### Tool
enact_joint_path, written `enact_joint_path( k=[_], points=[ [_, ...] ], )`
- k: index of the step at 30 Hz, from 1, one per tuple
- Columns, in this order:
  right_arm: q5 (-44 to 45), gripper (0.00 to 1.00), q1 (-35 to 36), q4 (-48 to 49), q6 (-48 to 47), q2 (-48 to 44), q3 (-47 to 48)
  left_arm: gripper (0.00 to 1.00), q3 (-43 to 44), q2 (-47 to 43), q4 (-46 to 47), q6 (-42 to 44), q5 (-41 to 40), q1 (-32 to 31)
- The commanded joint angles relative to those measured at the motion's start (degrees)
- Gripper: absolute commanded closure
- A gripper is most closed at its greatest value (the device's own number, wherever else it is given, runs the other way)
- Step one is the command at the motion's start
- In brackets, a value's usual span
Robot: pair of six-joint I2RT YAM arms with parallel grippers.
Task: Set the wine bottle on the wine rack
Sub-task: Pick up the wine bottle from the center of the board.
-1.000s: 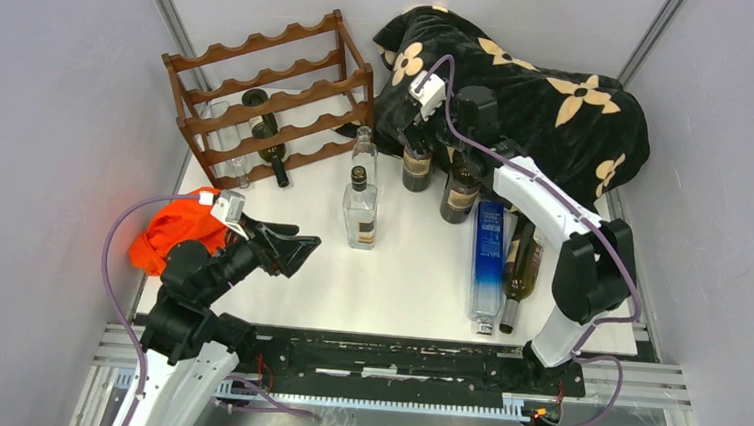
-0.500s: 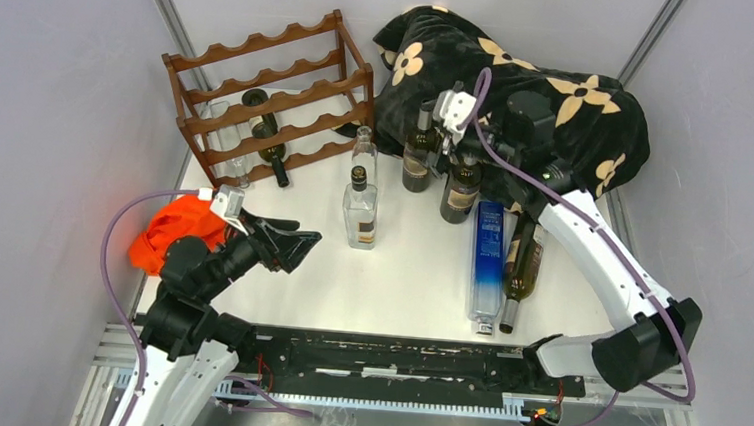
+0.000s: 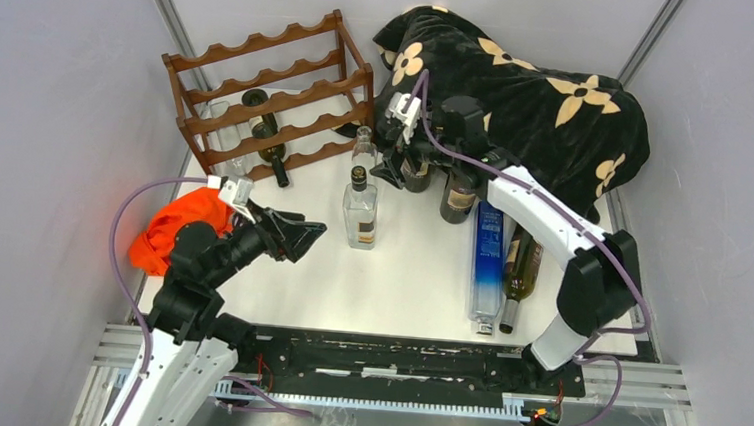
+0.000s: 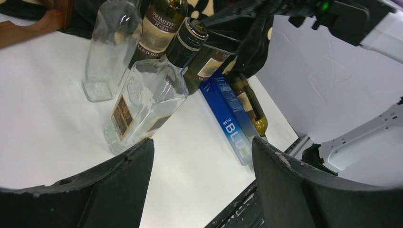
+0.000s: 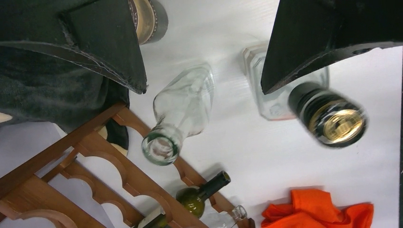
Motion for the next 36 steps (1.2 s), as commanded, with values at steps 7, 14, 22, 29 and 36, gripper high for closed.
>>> enact_joint_path(
  k=[7, 14, 22, 29, 36],
  points=[
    [3.45, 0.1, 2.47, 2.67, 6.9, 10.34, 14.91, 0.19, -1.05, -6.06, -0.15, -0.06, -0.75, -0.11],
    [2.99, 0.22, 3.2, 1.29, 7.0, 14.55, 19.0, 0.18, -0.23, -6.41, -1.96, 0.87, -1.13, -0.1],
    [4.1, 0.66, 3.31, -0.04, 3.78, 13.49, 18.19, 0.19, -0.35, -6.35, -1.94, 0.45, -1.33, -0.08],
    [9.2, 0.88, 1.97, 1.46, 2.99, 8.34, 14.41, 0.19, -0.16, -7.5, -2.5, 0.0, -1.31, -0.1],
    [7.73, 0.91, -0.83, 0.6, 2.62, 2.01, 7.93, 0.19, 0.17, -8.35, -3.22, -0.09, -1.31, -0.1]
  ],
)
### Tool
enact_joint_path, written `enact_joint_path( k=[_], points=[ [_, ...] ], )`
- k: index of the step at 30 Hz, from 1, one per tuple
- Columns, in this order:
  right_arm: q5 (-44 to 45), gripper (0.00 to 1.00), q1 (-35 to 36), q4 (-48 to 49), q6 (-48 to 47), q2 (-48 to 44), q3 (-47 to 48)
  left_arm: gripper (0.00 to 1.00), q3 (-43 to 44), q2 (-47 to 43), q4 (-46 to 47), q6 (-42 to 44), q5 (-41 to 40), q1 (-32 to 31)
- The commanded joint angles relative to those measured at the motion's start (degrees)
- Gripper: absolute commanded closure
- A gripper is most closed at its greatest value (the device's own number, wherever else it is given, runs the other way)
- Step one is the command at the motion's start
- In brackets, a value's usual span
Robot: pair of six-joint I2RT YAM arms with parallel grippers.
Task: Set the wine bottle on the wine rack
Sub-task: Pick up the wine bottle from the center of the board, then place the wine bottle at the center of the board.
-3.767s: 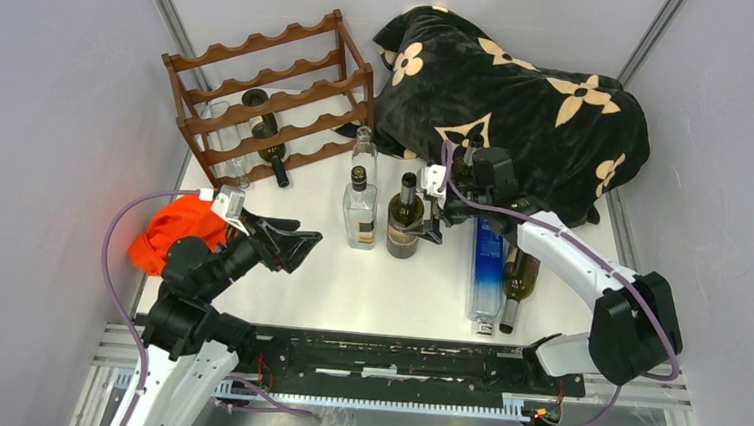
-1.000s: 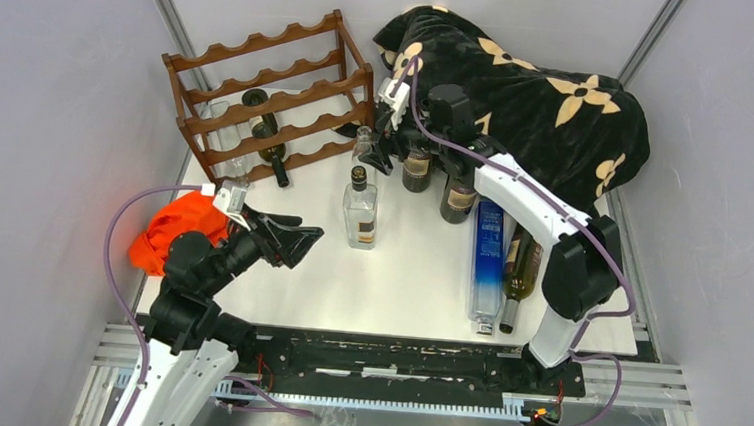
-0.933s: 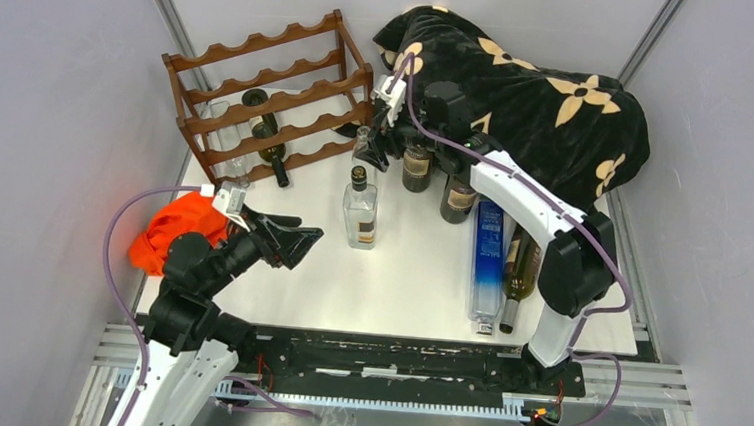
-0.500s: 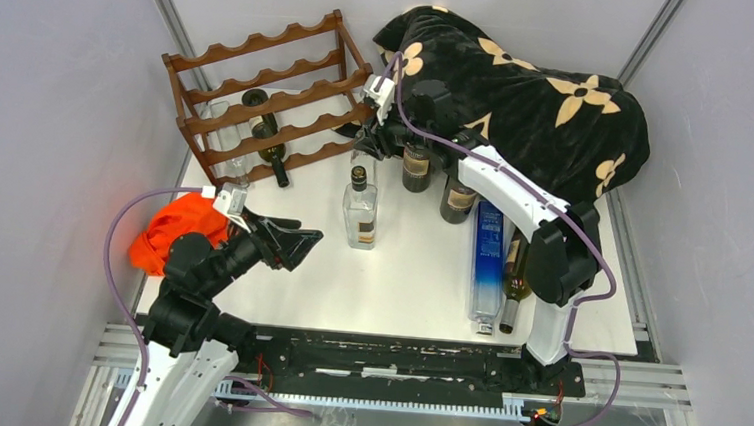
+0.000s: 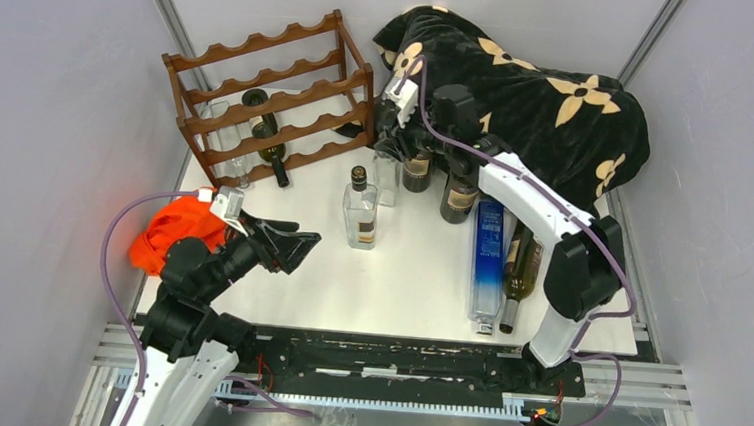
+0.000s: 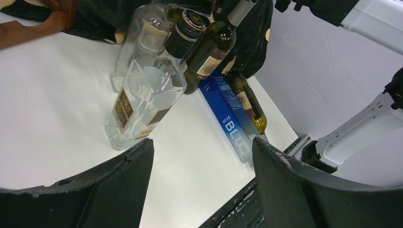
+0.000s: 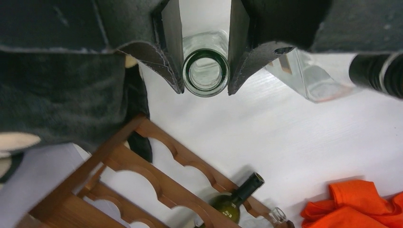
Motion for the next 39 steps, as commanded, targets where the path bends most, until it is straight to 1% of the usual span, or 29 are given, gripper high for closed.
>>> enact_joint_path(
  k=[1, 7, 12, 17, 22, 25, 31, 36, 39],
  points=[
    [-0.1, 0.91, -1.29, 3.15, -1.36, -8.58, -4.46, 0.19, 1.51, -0.74, 0.64, -0.16, -0.38, -0.08],
    [-0.47, 0.91, -1.8, 2.72, -2.67, -17.48, -14.26, 0.19, 2.02, -0.21, 1.05, -0.11, 0.5, -0.1],
    [-2.47, 0.91, -4.75, 2.19, -3.21, -24.65, -21.92, 0.19, 2.25, 0.37, 1.59, -0.18, 1.34, -0.11],
    [-5.48, 0.9, -9.11, -0.43, -5.45, -30.64, -26.69, 0.19, 2.08, 1.09, 2.78, -0.54, 2.1, -0.09],
    [-8.28, 0.9, -12.85, -4.4, -8.26, -34.2, -29.81, 0.19, 1.95, 1.61, 3.74, -0.68, 2.42, -0.11],
    [-9.95, 0.9, -14.76, -5.1, -8.92, -35.12, -31.41, 0.19, 1.75, 1.96, 4.3, -0.81, 2.79, -0.06],
    [-13.31, 0.88, -15.06, -3.0, -8.21, -34.41, -32.78, 0.19, 1.47, 3.11, 5.66, -1.15, 3.56, -0.11],
    [-18.31, 0.88, -14.85, 4.92, -2.12, -31.73, -33.04, 0.19, 1.14, 3.63, 6.59, -1.47, 4.13, -0.1],
    [-17.45, 0.88, -13.64, 7.73, 0.02, -29.44, -30.26, 0.19, 1.03, 3.88, 7.06, -1.75, 4.27, -0.05]
  ],
)
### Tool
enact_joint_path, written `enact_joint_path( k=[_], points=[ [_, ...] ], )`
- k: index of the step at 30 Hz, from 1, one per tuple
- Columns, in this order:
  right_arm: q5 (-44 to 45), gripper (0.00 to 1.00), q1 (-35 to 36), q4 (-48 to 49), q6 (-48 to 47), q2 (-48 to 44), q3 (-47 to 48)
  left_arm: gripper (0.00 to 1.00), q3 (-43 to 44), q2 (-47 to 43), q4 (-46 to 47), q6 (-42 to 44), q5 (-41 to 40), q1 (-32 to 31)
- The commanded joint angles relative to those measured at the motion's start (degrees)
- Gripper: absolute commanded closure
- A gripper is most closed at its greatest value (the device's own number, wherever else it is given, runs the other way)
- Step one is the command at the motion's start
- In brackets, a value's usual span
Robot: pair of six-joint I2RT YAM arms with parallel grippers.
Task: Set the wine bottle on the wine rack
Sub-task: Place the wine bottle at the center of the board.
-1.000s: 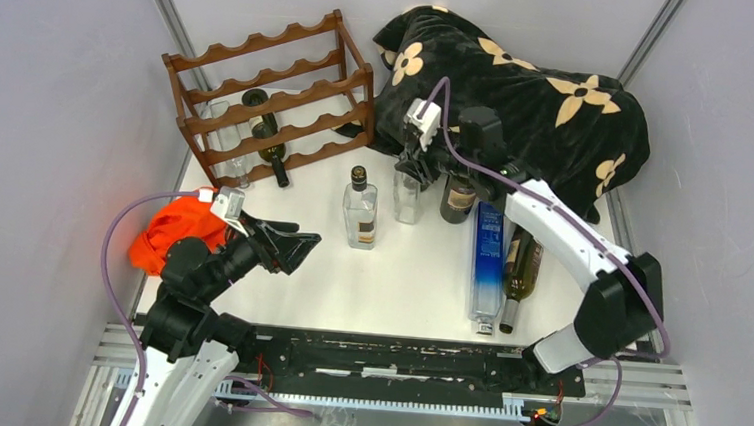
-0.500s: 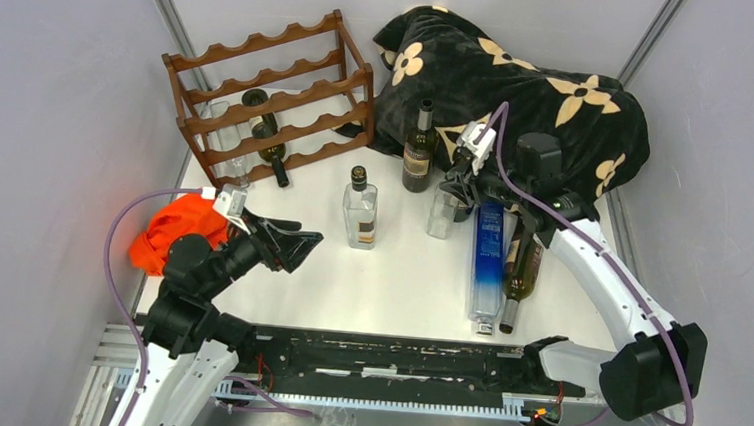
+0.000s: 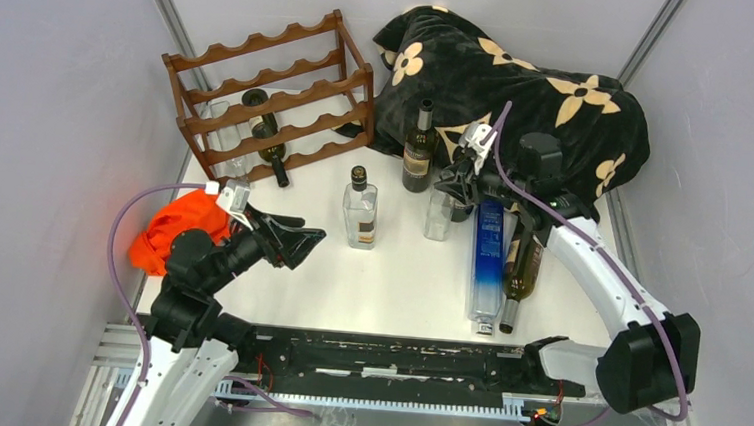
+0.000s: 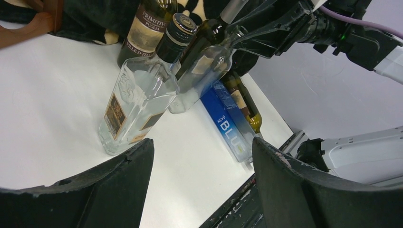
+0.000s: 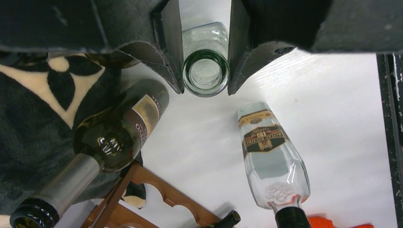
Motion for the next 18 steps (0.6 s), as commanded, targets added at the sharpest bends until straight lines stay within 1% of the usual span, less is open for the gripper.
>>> enact_joint_path(
  k=[1, 3, 10, 13, 14, 15, 18],
  points=[
    [-1.74, 0.88, 1.51, 7.69, 5.27, 3.44, 3.69, 0.19, 1.01, 0.53, 4.06, -1.8, 1.89, -0.1],
    [-0.66, 0.88, 2.31, 9.67, 5.82, 5.14, 5.77, 0.19, 1.05, 0.55, 4.14, -1.91, 1.93, -0.11],
    [4.96, 0.87, 3.43, 9.55, 3.59, 10.6, 10.3, 0.19, 1.17, 0.55, 4.17, -1.91, 1.94, -0.06],
    [5.69, 0.83, 3.42, 9.01, 2.44, 10.83, 10.35, 0.18, 1.29, 0.77, 4.36, -1.91, 2.7, -0.06],
    [5.57, 0.8, 3.38, 8.63, 2.1, 10.68, 10.42, 0.18, 1.39, 1.08, 4.51, -1.83, 2.98, -0.1],
    [5.36, 0.71, 3.41, 8.31, 1.77, 10.54, 10.42, 0.18, 1.45, 1.32, 4.66, -1.82, 3.26, -0.08],
    [4.13, 0.54, 3.42, 5.73, 0.93, 9.94, 11.26, 0.17, 1.74, 2.7, 5.36, -1.82, 3.86, -0.11]
  ],
)
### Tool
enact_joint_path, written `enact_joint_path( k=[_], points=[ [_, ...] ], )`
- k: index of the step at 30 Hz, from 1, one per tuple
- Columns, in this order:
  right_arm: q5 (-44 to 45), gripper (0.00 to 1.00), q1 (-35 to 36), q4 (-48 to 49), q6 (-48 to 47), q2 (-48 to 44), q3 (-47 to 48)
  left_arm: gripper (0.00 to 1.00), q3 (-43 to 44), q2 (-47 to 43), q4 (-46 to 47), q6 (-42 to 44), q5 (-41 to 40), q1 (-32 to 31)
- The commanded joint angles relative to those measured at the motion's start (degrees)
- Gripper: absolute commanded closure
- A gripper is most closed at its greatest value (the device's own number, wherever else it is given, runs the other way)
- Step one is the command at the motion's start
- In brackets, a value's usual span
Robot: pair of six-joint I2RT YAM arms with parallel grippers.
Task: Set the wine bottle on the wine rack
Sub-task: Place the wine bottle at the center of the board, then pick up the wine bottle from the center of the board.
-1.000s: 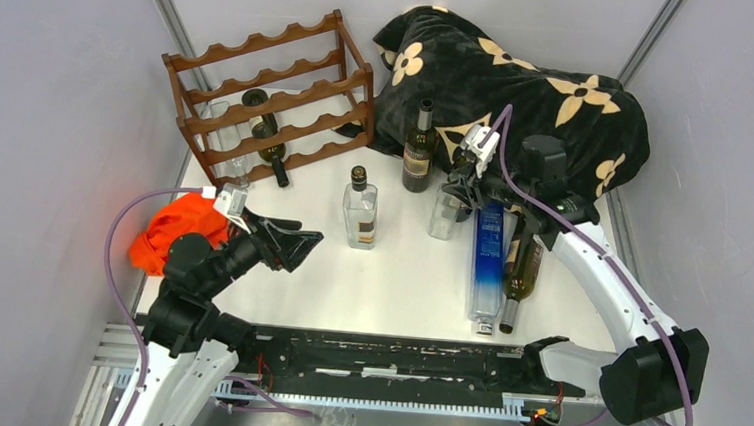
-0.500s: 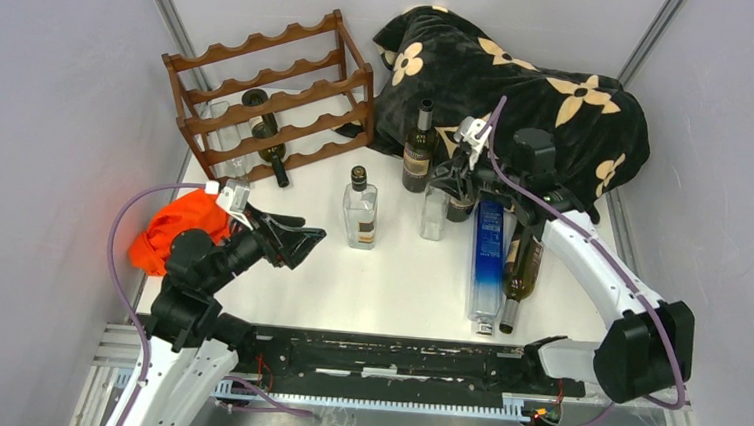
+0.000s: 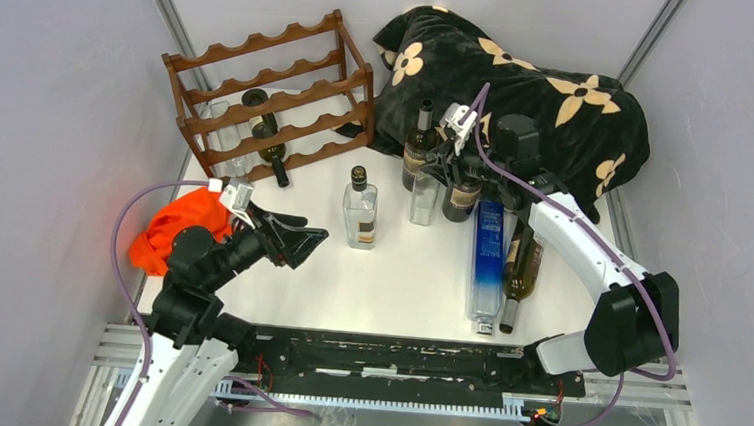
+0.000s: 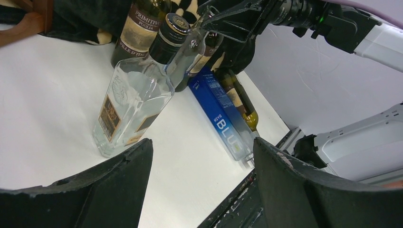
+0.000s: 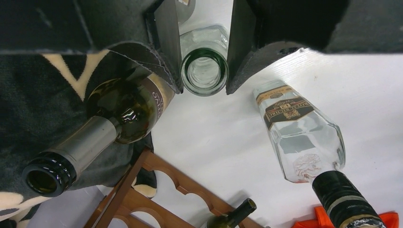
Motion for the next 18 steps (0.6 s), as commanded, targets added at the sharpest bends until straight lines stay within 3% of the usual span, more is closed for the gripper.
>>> enact_joint_path(
  k=[1, 7, 12, 18],
  points=[
    [-0.24, 0.5, -0.08, -0.67, -2.43, -1.52, 3.84, 0.17, 1.79, 2.27, 4.22, -1.72, 2.42, -0.11],
    [-2.43, 0.22, -0.23, -5.41, -4.3, -4.49, 6.28, 0.17, 3.32, 4.83, 4.61, -0.64, 2.8, -0.1],
    [-4.91, 0.05, -1.01, -9.13, -6.53, -7.63, 7.17, 0.17, 3.33, 5.13, 4.54, 0.16, 3.26, -0.09],
    [-8.01, 0.02, -3.4, -12.16, -10.35, -13.51, 5.01, 0.16, 3.11, 5.5, 4.09, 1.61, 2.74, -0.11]
  ],
)
